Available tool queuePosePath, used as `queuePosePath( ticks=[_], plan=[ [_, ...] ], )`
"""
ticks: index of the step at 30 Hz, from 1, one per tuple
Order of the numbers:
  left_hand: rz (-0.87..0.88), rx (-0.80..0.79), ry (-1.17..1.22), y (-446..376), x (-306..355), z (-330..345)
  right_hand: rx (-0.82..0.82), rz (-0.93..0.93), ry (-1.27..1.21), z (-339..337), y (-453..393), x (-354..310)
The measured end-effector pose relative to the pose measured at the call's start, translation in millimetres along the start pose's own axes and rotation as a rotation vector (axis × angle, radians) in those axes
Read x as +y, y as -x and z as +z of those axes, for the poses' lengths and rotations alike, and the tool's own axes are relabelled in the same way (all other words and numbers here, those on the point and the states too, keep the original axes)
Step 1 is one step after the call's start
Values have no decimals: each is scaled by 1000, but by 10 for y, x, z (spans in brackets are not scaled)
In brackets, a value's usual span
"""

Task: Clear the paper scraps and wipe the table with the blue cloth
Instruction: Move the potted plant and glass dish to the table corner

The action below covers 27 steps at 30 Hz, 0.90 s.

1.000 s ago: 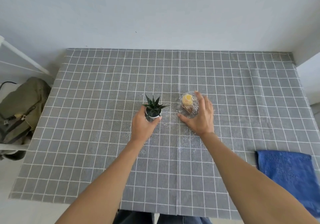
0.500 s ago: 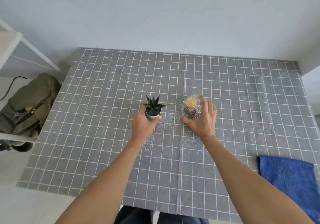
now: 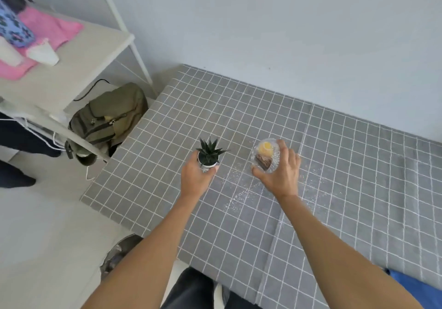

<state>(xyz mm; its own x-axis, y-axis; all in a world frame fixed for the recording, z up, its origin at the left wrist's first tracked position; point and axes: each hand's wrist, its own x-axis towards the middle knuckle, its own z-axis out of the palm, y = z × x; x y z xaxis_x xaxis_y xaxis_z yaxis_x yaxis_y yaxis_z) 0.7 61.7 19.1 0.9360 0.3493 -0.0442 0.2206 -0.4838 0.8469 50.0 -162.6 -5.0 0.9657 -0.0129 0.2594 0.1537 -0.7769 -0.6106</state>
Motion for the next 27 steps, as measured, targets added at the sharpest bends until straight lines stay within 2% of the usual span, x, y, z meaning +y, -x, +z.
queuePosePath(
  ticks=[6, 13, 23, 27],
  plan=[
    [-84, 119, 69, -107, -182, -537, -44, -104, -31, 355, -262, -545],
    [-188, 265, 33, -411, -552, -1084, -80, -223, -84, 942, -583, -1146],
    [-221, 252, 1, -782, -919, -1195, -128, -265, -107, 1697, -995, -1495],
    [-224, 265, 6, -873, -943, -1125, -219, -230, -78, 1951, -1124, -1393]
  ],
)
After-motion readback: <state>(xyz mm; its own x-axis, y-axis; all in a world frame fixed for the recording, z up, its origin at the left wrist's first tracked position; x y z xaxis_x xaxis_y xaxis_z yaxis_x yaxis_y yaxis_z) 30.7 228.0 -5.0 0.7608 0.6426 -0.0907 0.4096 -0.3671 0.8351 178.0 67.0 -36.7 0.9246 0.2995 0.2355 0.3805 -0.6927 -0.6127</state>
